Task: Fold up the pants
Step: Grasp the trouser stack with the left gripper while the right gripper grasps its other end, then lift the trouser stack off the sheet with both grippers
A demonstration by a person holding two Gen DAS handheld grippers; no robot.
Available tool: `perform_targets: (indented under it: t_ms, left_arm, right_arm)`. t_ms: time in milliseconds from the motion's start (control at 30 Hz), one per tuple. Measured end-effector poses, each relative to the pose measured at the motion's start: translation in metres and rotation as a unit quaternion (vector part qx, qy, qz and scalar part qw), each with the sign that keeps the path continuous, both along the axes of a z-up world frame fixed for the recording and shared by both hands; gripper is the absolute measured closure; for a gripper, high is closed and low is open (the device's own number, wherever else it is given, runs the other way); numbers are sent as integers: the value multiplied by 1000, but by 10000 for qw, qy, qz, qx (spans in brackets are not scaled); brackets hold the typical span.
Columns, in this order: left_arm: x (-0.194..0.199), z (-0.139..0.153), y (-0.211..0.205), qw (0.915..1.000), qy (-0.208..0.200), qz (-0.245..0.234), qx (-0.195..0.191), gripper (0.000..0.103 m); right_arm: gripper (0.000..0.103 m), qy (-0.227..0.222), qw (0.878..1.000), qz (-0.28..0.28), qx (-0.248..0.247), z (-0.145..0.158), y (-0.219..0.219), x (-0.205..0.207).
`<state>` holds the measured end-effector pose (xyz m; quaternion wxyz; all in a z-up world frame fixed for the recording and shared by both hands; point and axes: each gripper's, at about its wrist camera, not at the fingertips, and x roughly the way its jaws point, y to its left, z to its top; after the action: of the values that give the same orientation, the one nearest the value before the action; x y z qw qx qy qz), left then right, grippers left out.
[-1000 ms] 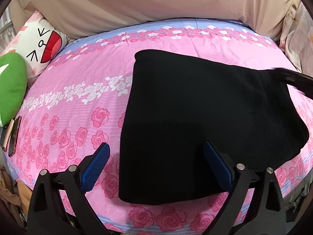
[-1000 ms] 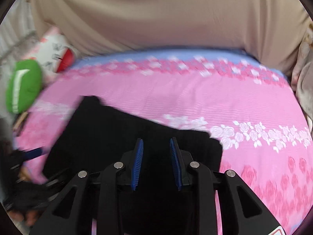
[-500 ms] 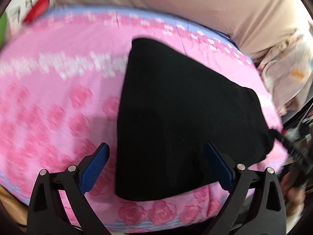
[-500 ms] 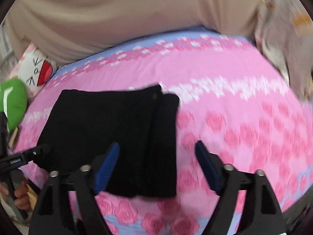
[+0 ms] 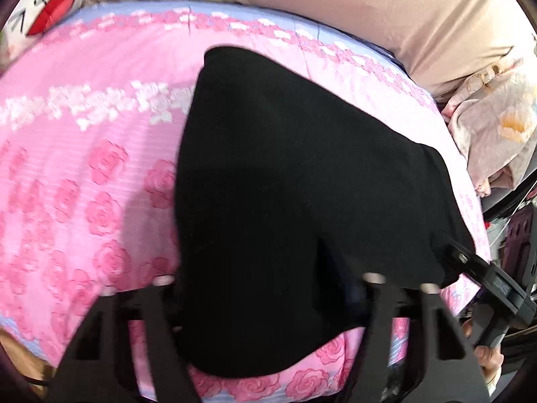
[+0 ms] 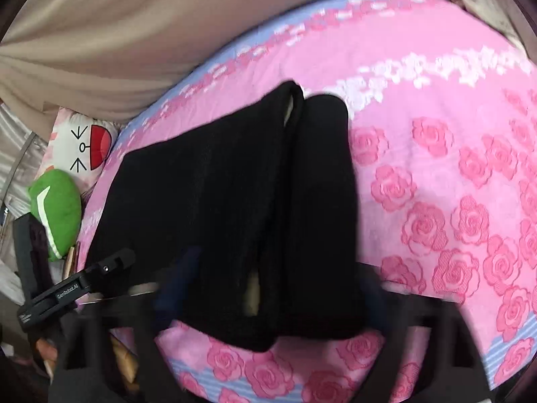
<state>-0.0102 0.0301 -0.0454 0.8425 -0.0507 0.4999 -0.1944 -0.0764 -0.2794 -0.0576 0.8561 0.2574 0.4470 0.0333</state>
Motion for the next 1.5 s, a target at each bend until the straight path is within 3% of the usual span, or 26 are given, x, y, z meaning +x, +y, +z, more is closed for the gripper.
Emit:
perform_targets:
  t_ms: [67, 167, 800, 1167, 1400, 1500]
  left_arm:
    - [-5, 8, -1, 9999, -89, -35, 104, 67]
    - [-11, 15, -3, 9995, -193, -36, 237, 71]
    - [-82, 50, 25, 9986, -440, -150, 243, 73]
    - [-125, 130, 33, 9873, -1549, -335, 61, 73]
    - [-120, 187, 35, 9705, -2392, -277, -81, 73]
    - [-114, 220, 32, 9569, -2887, -256, -153, 73]
  right_arm:
    - [54, -117, 9999, 53, 16, 6, 3, -3]
    - [57, -219, 9996, 100, -159, 15, 12, -9]
    - [58, -565, 9970, 478, -213, 54, 47, -86]
    - [58, -1497, 9846, 789, -441, 125, 68, -110]
    - [58, -2380, 9647, 802, -794, 190, 76, -104]
    - [58, -2837, 9508, 703, -1025, 224, 77, -96]
